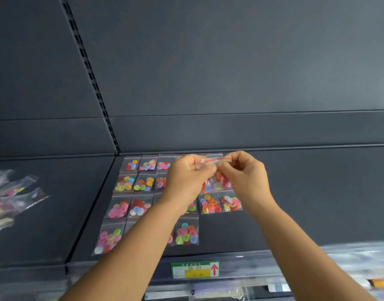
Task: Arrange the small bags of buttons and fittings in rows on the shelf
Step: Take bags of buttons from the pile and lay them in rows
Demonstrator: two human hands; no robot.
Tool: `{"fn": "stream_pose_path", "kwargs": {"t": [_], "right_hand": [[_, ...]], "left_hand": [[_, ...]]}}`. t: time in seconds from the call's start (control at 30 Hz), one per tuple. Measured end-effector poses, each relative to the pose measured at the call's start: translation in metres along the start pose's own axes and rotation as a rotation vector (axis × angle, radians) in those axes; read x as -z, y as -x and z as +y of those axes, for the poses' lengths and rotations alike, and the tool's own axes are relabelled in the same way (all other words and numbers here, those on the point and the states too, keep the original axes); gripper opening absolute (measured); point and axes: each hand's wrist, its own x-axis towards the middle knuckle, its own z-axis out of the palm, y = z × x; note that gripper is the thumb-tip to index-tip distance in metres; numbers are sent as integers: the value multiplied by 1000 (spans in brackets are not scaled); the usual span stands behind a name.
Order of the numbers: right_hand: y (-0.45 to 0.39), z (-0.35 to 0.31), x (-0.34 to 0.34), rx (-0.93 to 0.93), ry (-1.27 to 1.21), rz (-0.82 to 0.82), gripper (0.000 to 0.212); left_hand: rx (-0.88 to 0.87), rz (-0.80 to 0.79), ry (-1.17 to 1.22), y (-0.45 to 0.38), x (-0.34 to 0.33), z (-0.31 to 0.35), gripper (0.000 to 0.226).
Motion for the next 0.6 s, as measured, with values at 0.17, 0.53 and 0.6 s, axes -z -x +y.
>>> {"fn": "stream_pose_path", "kwargs": {"t": [0.17,0.53,0.6], "right_hand": [[14,12,23,-133,-8,-67,14],[40,51,51,-228,368,-174,11],[41,55,50,-208,442,-182,9]], "left_hand": [[-3,6,-51,19,-2,-5,5],[24,-77,-323,51,-17,-49,10],[-25,-80,-439,53,-20,-51,8]]}}
